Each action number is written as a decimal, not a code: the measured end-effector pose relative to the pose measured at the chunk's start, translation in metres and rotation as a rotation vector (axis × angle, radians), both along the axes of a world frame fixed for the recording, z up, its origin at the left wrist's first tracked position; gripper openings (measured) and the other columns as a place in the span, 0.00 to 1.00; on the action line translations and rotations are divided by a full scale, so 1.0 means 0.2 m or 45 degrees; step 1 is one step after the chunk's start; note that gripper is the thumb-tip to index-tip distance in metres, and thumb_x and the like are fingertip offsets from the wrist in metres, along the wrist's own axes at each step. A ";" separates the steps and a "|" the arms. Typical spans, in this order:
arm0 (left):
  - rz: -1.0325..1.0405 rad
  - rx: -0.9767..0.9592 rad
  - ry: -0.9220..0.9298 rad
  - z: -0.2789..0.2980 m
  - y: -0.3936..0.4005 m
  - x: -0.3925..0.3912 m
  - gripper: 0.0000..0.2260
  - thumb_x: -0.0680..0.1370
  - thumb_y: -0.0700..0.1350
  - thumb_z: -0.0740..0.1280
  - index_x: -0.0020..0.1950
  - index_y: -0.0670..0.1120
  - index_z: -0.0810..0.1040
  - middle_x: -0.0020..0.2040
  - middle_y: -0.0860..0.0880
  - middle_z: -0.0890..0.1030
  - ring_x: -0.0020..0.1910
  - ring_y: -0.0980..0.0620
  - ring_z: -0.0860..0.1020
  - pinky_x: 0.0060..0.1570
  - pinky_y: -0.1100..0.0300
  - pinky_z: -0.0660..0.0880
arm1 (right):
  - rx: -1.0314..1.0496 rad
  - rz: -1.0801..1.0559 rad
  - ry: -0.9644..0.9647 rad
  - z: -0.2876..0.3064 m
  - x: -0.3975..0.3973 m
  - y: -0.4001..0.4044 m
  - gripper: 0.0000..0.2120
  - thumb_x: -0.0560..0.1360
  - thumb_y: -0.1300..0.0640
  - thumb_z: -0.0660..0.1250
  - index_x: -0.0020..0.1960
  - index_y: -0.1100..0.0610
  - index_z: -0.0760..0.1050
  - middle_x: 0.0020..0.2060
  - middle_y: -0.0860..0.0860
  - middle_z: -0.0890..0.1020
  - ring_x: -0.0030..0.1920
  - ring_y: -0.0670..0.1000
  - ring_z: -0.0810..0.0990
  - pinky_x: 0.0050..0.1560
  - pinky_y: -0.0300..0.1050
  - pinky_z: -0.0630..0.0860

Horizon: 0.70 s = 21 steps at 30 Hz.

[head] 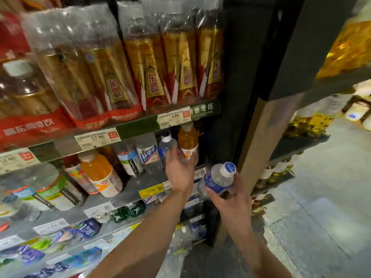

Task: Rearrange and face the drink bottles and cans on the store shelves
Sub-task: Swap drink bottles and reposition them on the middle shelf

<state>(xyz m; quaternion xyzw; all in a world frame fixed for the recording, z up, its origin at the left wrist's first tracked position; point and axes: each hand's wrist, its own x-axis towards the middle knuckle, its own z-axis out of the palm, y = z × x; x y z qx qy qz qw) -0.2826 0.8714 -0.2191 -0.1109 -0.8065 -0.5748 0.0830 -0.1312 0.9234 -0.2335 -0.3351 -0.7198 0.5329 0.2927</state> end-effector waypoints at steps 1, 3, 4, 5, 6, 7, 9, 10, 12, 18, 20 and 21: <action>0.044 -0.047 0.032 0.00 0.03 0.00 0.28 0.75 0.50 0.76 0.73 0.45 0.73 0.55 0.51 0.79 0.59 0.50 0.76 0.49 0.65 0.67 | 0.021 0.050 -0.019 -0.01 0.01 0.03 0.38 0.65 0.47 0.81 0.70 0.46 0.69 0.60 0.39 0.80 0.60 0.41 0.79 0.61 0.42 0.76; 0.131 -0.131 0.044 0.00 0.07 -0.01 0.29 0.75 0.51 0.75 0.73 0.44 0.73 0.48 0.51 0.78 0.61 0.43 0.76 0.53 0.56 0.70 | -0.047 0.144 -0.031 -0.03 0.04 0.08 0.39 0.63 0.45 0.81 0.70 0.43 0.67 0.59 0.31 0.78 0.60 0.34 0.77 0.60 0.35 0.74; 0.168 -0.148 0.046 0.00 0.09 -0.02 0.28 0.74 0.52 0.76 0.71 0.44 0.75 0.43 0.53 0.75 0.60 0.42 0.76 0.52 0.54 0.71 | -0.079 0.176 -0.034 -0.04 0.05 0.11 0.40 0.62 0.45 0.81 0.69 0.41 0.66 0.58 0.28 0.76 0.59 0.30 0.76 0.58 0.31 0.73; 0.200 -0.153 0.053 0.00 0.11 -0.02 0.26 0.74 0.53 0.76 0.68 0.44 0.77 0.41 0.55 0.73 0.56 0.43 0.77 0.50 0.52 0.73 | -0.094 0.210 -0.040 -0.04 0.06 0.13 0.40 0.62 0.46 0.82 0.69 0.40 0.66 0.56 0.27 0.76 0.57 0.27 0.74 0.56 0.26 0.72; 0.229 -0.149 0.059 0.01 0.13 -0.02 0.25 0.73 0.53 0.77 0.65 0.44 0.78 0.41 0.54 0.72 0.52 0.44 0.78 0.48 0.52 0.74 | -0.107 0.242 -0.047 -0.04 0.07 0.15 0.39 0.62 0.47 0.82 0.68 0.39 0.65 0.55 0.26 0.75 0.56 0.25 0.74 0.52 0.23 0.71; 0.251 -0.136 0.053 0.01 0.14 -0.02 0.24 0.72 0.54 0.78 0.64 0.45 0.78 0.42 0.53 0.73 0.48 0.46 0.78 0.45 0.53 0.74 | -0.122 0.272 -0.049 -0.04 0.08 0.17 0.39 0.62 0.48 0.82 0.66 0.39 0.66 0.53 0.26 0.76 0.55 0.25 0.74 0.51 0.21 0.71; 0.277 -0.120 0.025 0.01 0.16 0.00 0.25 0.71 0.54 0.78 0.64 0.47 0.77 0.46 0.50 0.76 0.46 0.49 0.78 0.44 0.55 0.74 | -0.114 0.309 -0.055 -0.05 0.10 0.22 0.37 0.62 0.47 0.82 0.65 0.40 0.67 0.51 0.26 0.78 0.55 0.29 0.76 0.51 0.22 0.72; 0.290 -0.124 0.021 0.01 0.17 0.00 0.25 0.70 0.54 0.78 0.64 0.48 0.77 0.48 0.50 0.76 0.46 0.49 0.77 0.44 0.54 0.74 | -0.107 0.325 -0.065 -0.05 0.10 0.23 0.37 0.61 0.46 0.82 0.65 0.42 0.69 0.52 0.27 0.78 0.56 0.30 0.76 0.52 0.24 0.73; 0.316 -0.151 0.028 0.02 0.20 0.01 0.26 0.70 0.54 0.78 0.63 0.48 0.76 0.51 0.50 0.75 0.49 0.49 0.78 0.47 0.53 0.76 | -0.131 0.352 -0.060 -0.06 0.10 0.25 0.38 0.60 0.44 0.82 0.67 0.45 0.70 0.56 0.33 0.80 0.57 0.36 0.78 0.58 0.32 0.75; 0.318 -0.279 -0.002 0.05 0.24 0.00 0.31 0.70 0.57 0.78 0.66 0.46 0.71 0.58 0.47 0.80 0.58 0.45 0.79 0.53 0.48 0.78 | -0.193 0.387 -0.039 0.00 0.12 0.31 0.39 0.62 0.48 0.83 0.68 0.42 0.69 0.58 0.36 0.80 0.58 0.38 0.79 0.55 0.29 0.73; 0.300 -0.291 -0.020 0.05 0.26 0.01 0.30 0.71 0.56 0.78 0.67 0.47 0.69 0.56 0.47 0.83 0.55 0.44 0.82 0.50 0.52 0.77 | -0.187 0.410 -0.072 0.01 0.12 0.32 0.36 0.62 0.49 0.82 0.64 0.38 0.67 0.56 0.34 0.78 0.58 0.36 0.77 0.50 0.23 0.72; 0.294 -0.303 -0.026 0.06 0.27 0.01 0.30 0.71 0.55 0.78 0.67 0.47 0.69 0.56 0.46 0.83 0.55 0.44 0.82 0.49 0.53 0.75 | -0.193 0.418 -0.079 0.01 0.13 0.32 0.36 0.62 0.49 0.82 0.63 0.38 0.66 0.56 0.33 0.78 0.58 0.35 0.77 0.49 0.21 0.71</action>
